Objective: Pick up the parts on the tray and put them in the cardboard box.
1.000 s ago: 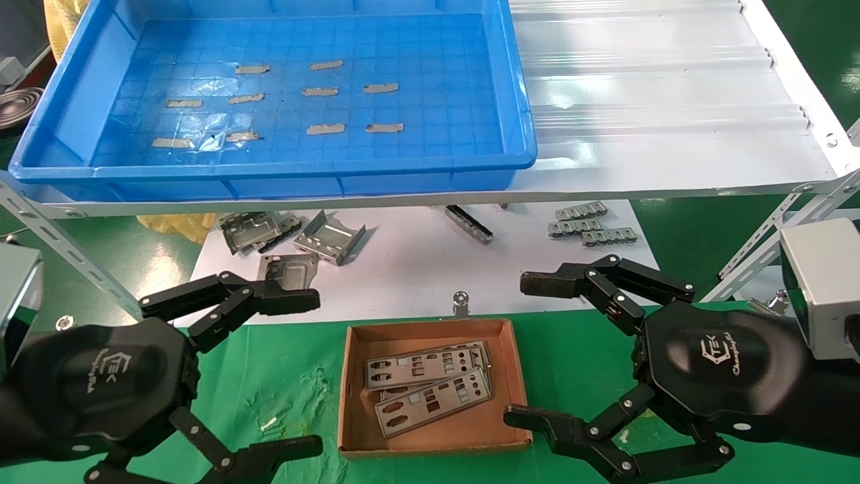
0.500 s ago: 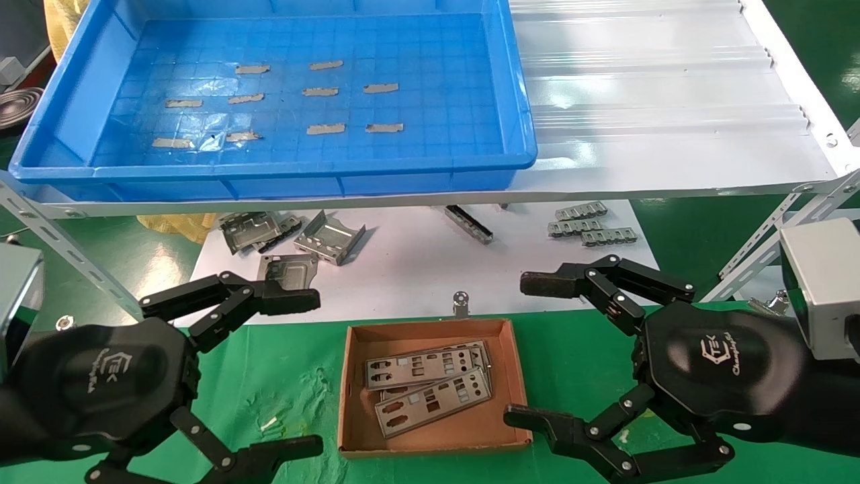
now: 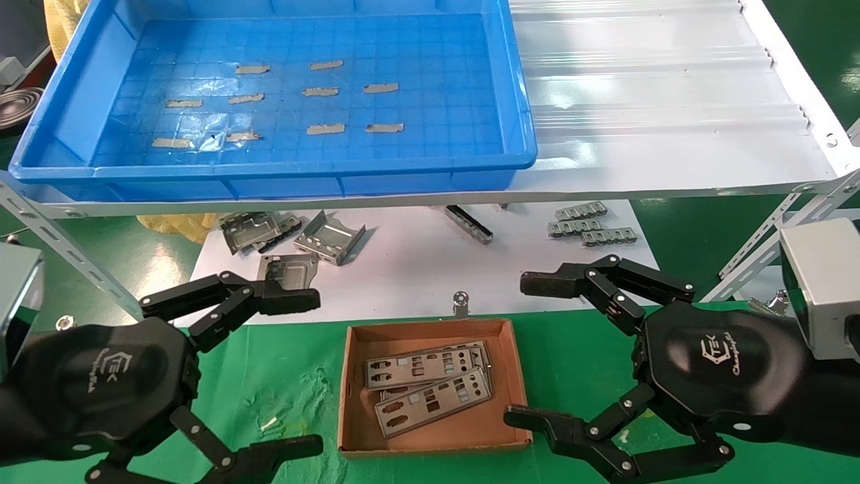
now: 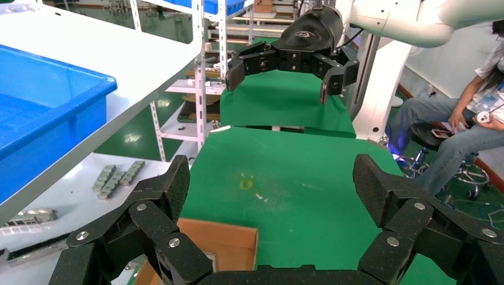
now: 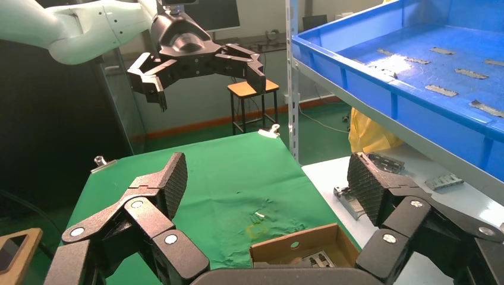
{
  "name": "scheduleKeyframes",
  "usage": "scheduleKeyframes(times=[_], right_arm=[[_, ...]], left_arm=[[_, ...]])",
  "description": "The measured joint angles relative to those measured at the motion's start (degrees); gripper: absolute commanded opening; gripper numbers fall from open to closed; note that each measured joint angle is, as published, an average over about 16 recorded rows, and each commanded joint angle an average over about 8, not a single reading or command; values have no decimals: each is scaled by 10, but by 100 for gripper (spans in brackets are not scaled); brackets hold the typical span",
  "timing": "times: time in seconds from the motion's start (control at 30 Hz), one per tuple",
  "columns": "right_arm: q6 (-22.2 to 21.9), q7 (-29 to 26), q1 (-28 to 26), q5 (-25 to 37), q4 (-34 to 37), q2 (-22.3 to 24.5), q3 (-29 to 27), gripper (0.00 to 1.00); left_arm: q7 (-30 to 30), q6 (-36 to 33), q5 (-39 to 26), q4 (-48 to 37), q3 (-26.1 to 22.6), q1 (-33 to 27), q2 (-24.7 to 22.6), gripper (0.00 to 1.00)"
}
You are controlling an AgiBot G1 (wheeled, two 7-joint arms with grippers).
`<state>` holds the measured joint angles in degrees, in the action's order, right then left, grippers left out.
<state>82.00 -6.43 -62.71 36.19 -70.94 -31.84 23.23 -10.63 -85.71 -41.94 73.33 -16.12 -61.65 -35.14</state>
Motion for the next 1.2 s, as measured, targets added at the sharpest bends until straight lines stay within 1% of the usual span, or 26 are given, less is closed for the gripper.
scheduleKeyframes(times=[1.2], right_arm=[[0,0,0,0,0,0,0,100]], left_arm=[[0,0,0,0,0,0,0,100]])
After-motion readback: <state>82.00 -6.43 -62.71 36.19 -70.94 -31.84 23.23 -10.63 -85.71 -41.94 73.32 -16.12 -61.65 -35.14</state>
